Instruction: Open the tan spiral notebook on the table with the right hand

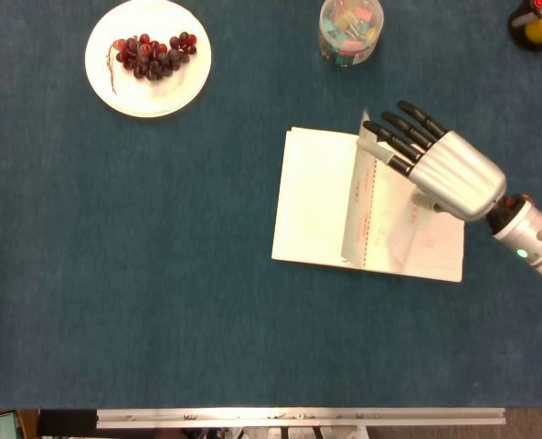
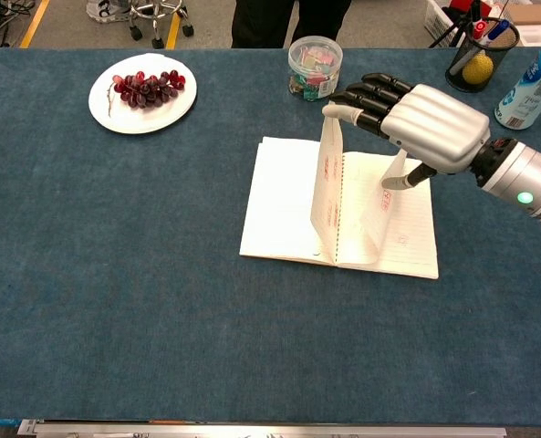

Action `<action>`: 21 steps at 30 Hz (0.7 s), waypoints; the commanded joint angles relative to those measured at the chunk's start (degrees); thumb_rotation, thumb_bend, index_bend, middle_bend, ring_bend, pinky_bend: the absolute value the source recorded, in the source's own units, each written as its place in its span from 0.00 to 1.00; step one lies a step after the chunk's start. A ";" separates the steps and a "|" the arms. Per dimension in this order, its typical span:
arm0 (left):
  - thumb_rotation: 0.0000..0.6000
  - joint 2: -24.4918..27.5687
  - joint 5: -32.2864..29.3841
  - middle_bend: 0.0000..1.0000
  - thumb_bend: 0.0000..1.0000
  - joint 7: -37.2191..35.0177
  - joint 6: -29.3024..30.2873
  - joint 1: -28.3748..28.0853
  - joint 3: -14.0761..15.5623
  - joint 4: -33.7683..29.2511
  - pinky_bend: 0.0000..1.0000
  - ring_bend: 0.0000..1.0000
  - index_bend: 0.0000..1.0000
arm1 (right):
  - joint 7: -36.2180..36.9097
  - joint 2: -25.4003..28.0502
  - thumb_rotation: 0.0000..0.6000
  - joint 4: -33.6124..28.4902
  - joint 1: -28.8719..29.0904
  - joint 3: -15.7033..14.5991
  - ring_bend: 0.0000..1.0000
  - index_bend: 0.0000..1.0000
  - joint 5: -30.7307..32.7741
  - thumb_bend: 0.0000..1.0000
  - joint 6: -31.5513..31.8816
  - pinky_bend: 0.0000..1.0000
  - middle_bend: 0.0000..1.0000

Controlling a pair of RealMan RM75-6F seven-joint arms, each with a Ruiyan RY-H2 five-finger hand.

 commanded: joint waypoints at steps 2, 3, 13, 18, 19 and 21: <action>1.00 0.08 0.07 0.11 0.41 -0.14 0.41 0.16 -0.04 -0.09 0.14 0.10 0.14 | -0.03 -3.06 1.00 2.53 1.03 0.08 0.00 0.00 -0.10 0.02 -2.74 0.02 0.05; 1.00 0.13 0.01 0.11 0.41 -0.17 0.43 0.20 -0.03 -0.12 0.14 0.10 0.14 | 0.08 -3.82 1.00 3.01 1.29 0.25 0.00 0.00 -0.07 0.02 -3.17 0.02 0.05; 1.00 0.33 -0.08 0.11 0.41 -0.35 0.85 0.44 -0.08 -0.02 0.14 0.10 0.14 | -1.19 -11.55 1.00 7.12 5.05 3.45 0.00 0.00 0.35 0.02 -5.84 0.02 0.05; 1.00 0.28 -0.22 0.11 0.41 -0.36 0.74 0.51 0.00 0.23 0.14 0.10 0.14 | -2.20 -14.32 1.00 9.17 6.84 3.78 0.00 0.00 0.10 0.02 -7.54 0.02 0.05; 1.00 0.27 -0.22 0.11 0.41 -0.37 0.75 0.51 -0.01 0.23 0.14 0.10 0.14 | -2.25 -14.47 1.00 9.30 6.92 3.78 0.00 0.00 0.11 0.02 -7.66 0.02 0.05; 1.00 0.28 -0.27 0.11 0.41 -0.46 0.79 0.54 -0.03 0.26 0.14 0.10 0.14 | -2.63 -15.60 1.00 10.32 7.45 3.78 0.00 0.00 0.23 0.02 -8.58 0.02 0.05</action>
